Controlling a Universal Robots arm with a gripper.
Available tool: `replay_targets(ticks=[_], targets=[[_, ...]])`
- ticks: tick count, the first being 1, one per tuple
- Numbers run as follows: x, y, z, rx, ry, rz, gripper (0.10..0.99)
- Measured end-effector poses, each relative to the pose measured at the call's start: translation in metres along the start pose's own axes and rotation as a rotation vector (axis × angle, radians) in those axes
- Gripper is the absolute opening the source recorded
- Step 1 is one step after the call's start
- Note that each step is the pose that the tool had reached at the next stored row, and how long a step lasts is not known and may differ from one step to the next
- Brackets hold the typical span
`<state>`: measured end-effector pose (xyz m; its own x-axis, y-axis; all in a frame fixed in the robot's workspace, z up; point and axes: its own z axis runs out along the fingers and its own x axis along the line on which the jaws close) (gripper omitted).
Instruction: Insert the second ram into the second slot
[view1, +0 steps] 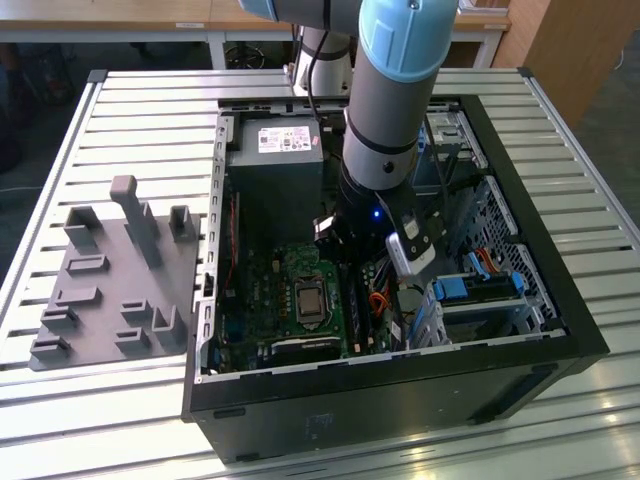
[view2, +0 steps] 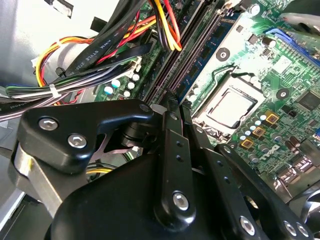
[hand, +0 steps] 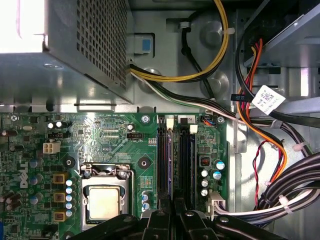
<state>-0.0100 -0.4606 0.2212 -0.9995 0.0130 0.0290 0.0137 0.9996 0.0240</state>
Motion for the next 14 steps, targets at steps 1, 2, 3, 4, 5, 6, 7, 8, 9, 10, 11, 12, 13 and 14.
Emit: replay_targets(ticks=[1,2,3,4,5,6,7,8,9,10,11,12,13,14], targets=[[0.0000,0.0000,0.0000,0.000,0.0000,0.000,0.137],[0.0000,0.0000,0.0000,0.000,0.0000,0.000,0.137],[0.0000,-0.0001,0.0001,0.000,-0.0001,0.000,0.137],[0.0000,-0.0003,0.0001,0.000,0.0000,0.000,0.137],[0.0000,-0.0003,0.0001,0.000,0.0000,0.000,0.137],[0.0000,-0.0004,0.0000,0.000,0.0000,0.000,0.137],[0.0000,-0.0005,0.0000,0.000,0.0000,0.000,0.137],[0.0000,-0.0007,0.0000,0.000,0.0000,0.000,0.137],[0.0000,-0.0010,0.0000,0.000,0.0000,0.000,0.137],[0.0000,-0.0011,0.0000,0.000,0.0000,0.000,0.137],[0.0000,-0.0011,0.0000,0.000,0.0000,0.000,0.137],[0.0000,-0.0011,0.0000,0.001,0.0000,0.000,0.137],[0.0000,-0.0011,0.0000,0.001,0.0000,0.000,0.137],[0.0000,-0.0011,-0.0002,0.001,0.0000,0.000,0.137]])
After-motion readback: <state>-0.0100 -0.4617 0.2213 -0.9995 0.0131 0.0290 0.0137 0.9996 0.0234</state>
